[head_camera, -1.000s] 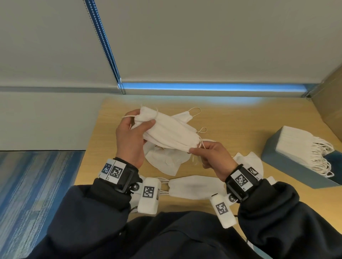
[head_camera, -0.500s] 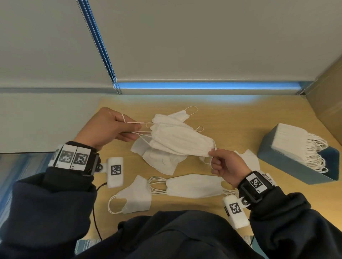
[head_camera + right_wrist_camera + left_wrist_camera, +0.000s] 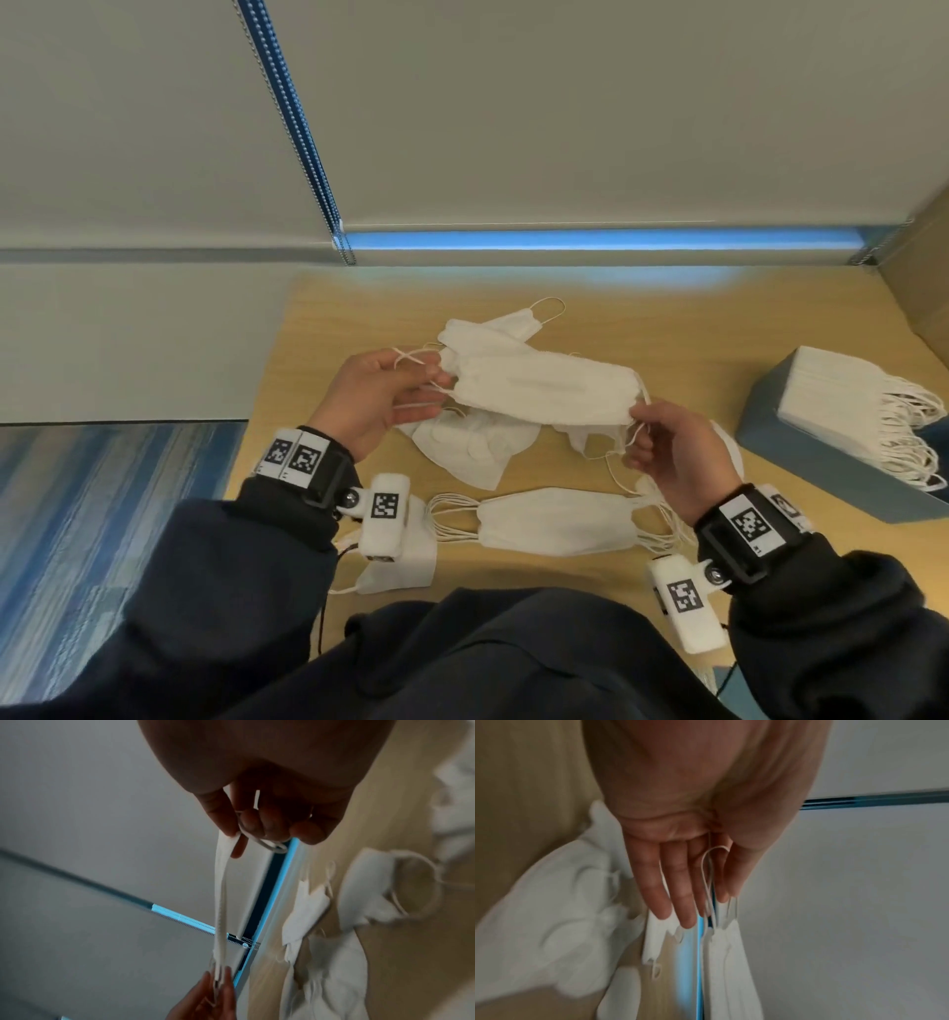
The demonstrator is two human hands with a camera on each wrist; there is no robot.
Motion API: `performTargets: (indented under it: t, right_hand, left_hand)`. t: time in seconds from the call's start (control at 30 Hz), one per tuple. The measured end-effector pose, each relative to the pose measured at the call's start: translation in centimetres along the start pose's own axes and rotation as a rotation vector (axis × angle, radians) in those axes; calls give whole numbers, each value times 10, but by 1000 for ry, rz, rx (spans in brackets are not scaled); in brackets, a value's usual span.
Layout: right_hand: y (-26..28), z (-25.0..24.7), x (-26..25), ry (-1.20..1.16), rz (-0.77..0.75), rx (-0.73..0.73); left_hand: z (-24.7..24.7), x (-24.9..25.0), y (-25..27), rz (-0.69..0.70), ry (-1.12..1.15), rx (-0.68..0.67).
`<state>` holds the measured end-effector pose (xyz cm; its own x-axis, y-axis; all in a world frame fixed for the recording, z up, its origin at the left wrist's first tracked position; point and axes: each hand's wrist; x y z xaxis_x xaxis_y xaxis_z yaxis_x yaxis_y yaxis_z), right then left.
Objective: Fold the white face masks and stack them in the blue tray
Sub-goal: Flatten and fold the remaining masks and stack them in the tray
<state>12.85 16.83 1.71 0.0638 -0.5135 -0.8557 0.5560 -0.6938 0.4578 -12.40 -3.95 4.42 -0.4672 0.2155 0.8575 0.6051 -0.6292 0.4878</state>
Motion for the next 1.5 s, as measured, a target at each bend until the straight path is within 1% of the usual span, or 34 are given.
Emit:
performTargets:
  t: [0.07, 0.13, 0.2, 0.23, 0.27, 0.33, 0.37, 0.4, 0.43, 0.47, 0.5, 0.53, 0.57, 0.63, 0.67, 0.7, 0.8, 0.83, 0.9, 0.97, 1.0, 1.07, 1.13, 1.2, 1.23, 1.27, 1.3, 1.33, 1.37, 1.4, 1.47, 1.5]
  right_hand:
    - [6, 2, -18, 162, -183, -12]
    - [10, 4, -40, 324, -334, -38]
    - [11, 6, -62, 452, -428, -85]
    - [12, 7, -73, 514, -464, -116]
    - [12, 8, -84, 581, -493, -147]
    - [15, 11, -104, 713, -539, -201]
    - [18, 13, -114, 766, -557, -231]
    - [21, 17, -124, 808, -571, -264]
    - [24, 21, -133, 844, -576, -298]
    - [28, 26, -141, 872, -575, -333]
    - [30, 29, -147, 893, -574, -364]
    - [30, 33, -152, 904, -573, -388]
    - [30, 35, -156, 904, -573, -399]
    - [27, 35, -161, 877, -568, -378]
    - [25, 32, -163, 840, -555, -350]
    - [21, 27, -162, 794, -532, -310]
    - [9, 7, -149, 693, -416, -181]
    - [5, 0, -139, 680, -365, -152]
    - [-3, -12, -115, 601, -245, -80]
    - [-11, -20, -91, 415, -89, -17]
    - [-13, -22, -81, 323, -18, -4]
    - [-17, -27, -64, 197, 91, 29]
    - [-21, -34, -48, 75, 147, 66]
    - [-21, -36, -36, -99, 167, 97]
    - [-20, -36, -32, -204, 168, 107]
    - [-19, -36, -29, -313, 168, 114]
    - [-16, -36, -29, -394, 172, 109]
    - [-14, -37, -31, -445, 185, 79]
    - [-11, -39, -35, -430, 203, 37]
    - [-8, -41, -38, -341, 212, -12]
    - [-6, -52, -39, -24, 203, -100]
    - [-5, -58, -37, 135, 187, -123]
  left_hand:
    - [2, -20, -2, -121, 100, -32]
    - [4, -35, -1, -222, 155, -114]
    - [4, -43, 0, -256, 109, -194]
    - [5, -43, -1, -236, 26, -197]
    - [6, -41, -2, -188, -104, -174]
    - [8, -32, -8, -61, -415, -72]
    - [11, -27, -9, 2, -511, -39]
    - [16, -22, -11, 64, -544, -64]
    - [23, -17, -14, 109, -526, -157]
    - [32, -13, -14, 129, -480, -295]
    - [44, -10, -12, 129, -455, -435]
    - [56, -8, -11, 124, -460, -544]
    - [66, -7, -9, 112, -496, -613]
    - [78, -11, -9, 86, -552, -664]
    - [78, -15, -11, 94, -549, -654]
    - [76, -19, -12, 103, -521, -614]
    - [59, -24, -12, 143, -357, -373]
    - [51, -24, -12, 155, -295, -317]
    - [33, -21, -10, 168, -215, -271]
    - [14, -16, -7, 142, -121, -216]
    - [5, -13, -5, 125, -10, -188]
    - [-14, -10, -3, 61, 349, -167]
    - [-29, -9, -2, 36, 644, -192]
    - [-39, -8, 1, 15, 809, -263]
    - [-42, -8, 3, -11, 843, -304]
    - [-44, -9, 6, -36, 825, -325]
    - [-45, -11, 7, -60, 762, -323]
    - [-45, -15, 8, -91, 670, -306]
    - [-44, -20, 8, -131, 565, -275]
    - [-42, -26, 8, -178, 462, -235]
    - [-41, -39, 10, -256, 280, -170]
    - [-40, -46, 12, -283, 194, -164]
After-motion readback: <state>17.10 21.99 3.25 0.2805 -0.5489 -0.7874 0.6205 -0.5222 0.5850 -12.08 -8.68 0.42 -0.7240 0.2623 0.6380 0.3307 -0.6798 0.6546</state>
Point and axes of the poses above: each hand's wrist, its own y-axis away from the middle knuckle, its own z-axis out of the palm, x = y × z, and after that the axes turned 3 degrees about -z, right-handed
